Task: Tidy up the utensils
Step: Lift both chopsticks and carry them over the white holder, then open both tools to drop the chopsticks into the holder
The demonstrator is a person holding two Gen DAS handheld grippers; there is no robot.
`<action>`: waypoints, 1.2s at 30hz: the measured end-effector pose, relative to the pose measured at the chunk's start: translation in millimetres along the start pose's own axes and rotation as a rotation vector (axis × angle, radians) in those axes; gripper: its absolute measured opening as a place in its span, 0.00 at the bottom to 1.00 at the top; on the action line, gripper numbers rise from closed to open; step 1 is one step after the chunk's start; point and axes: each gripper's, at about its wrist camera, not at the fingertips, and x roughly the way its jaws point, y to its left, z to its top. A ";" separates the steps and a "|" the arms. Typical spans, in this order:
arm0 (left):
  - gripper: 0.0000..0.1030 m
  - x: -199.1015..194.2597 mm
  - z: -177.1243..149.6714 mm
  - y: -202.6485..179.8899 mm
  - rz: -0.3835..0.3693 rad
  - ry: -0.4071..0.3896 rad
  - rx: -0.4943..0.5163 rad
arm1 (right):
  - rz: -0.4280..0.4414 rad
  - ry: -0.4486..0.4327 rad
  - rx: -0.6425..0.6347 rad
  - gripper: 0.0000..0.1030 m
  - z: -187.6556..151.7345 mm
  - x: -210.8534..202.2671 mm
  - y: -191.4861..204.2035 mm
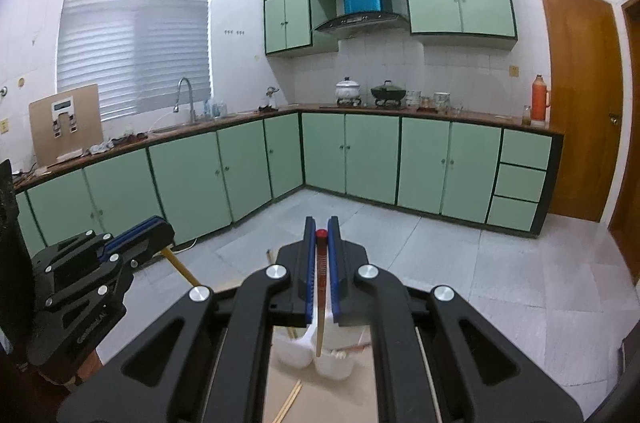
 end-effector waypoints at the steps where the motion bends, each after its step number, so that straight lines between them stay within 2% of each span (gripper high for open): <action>1: 0.06 5.6 2.1 0.2 0.002 -0.004 -0.003 | -0.005 -0.001 -0.002 0.05 1.5 5.7 -2.4; 7: 0.06 52.5 -6.3 4.8 0.009 0.023 -0.012 | -0.026 0.046 0.011 0.05 -9.1 51.9 -16.6; 12: 0.06 90.7 -36.3 11.1 -0.003 0.110 -0.019 | -0.020 0.120 0.027 0.05 -37.0 87.5 -24.4; 19: 0.06 110.5 -60.6 22.7 0.012 0.186 -0.025 | -0.009 0.179 0.048 0.07 -64.3 106.8 -27.1; 23: 0.11 105.5 -60.6 27.3 0.017 0.192 -0.039 | -0.016 0.174 0.058 0.09 -62.6 103.7 -27.5; 25: 0.14 99.3 -54.0 28.9 0.015 0.178 -0.046 | -0.020 0.158 0.067 0.22 -59.6 96.7 -28.6; 27: 0.26 92.1 -48.1 29.1 0.020 0.161 -0.046 | -0.031 0.122 0.072 0.31 -55.2 83.5 -28.8; 28: 0.40 83.3 -44.3 28.3 0.027 0.146 -0.046 | -0.034 0.110 0.071 0.34 -53.2 79.0 -30.0; 29: 0.47 77.2 -42.0 28.2 0.033 0.137 -0.047 | -0.043 0.091 0.067 0.36 -51.1 70.2 -30.2; 31: 0.49 63.9 -37.9 26.7 0.041 0.120 -0.045 | -0.061 0.056 0.065 0.44 -49.8 54.6 -30.9; 32: 0.54 56.3 -36.6 25.9 0.043 0.112 -0.043 | -0.073 0.033 0.065 0.46 -50.2 43.0 -30.7; 34: 0.60 39.5 -36.8 25.3 0.053 0.096 -0.041 | -0.094 -0.007 0.069 0.58 -55.1 20.9 -31.3; 36: 0.62 25.7 -39.6 24.8 0.057 0.094 -0.042 | -0.111 -0.040 0.080 0.67 -62.2 1.3 -32.9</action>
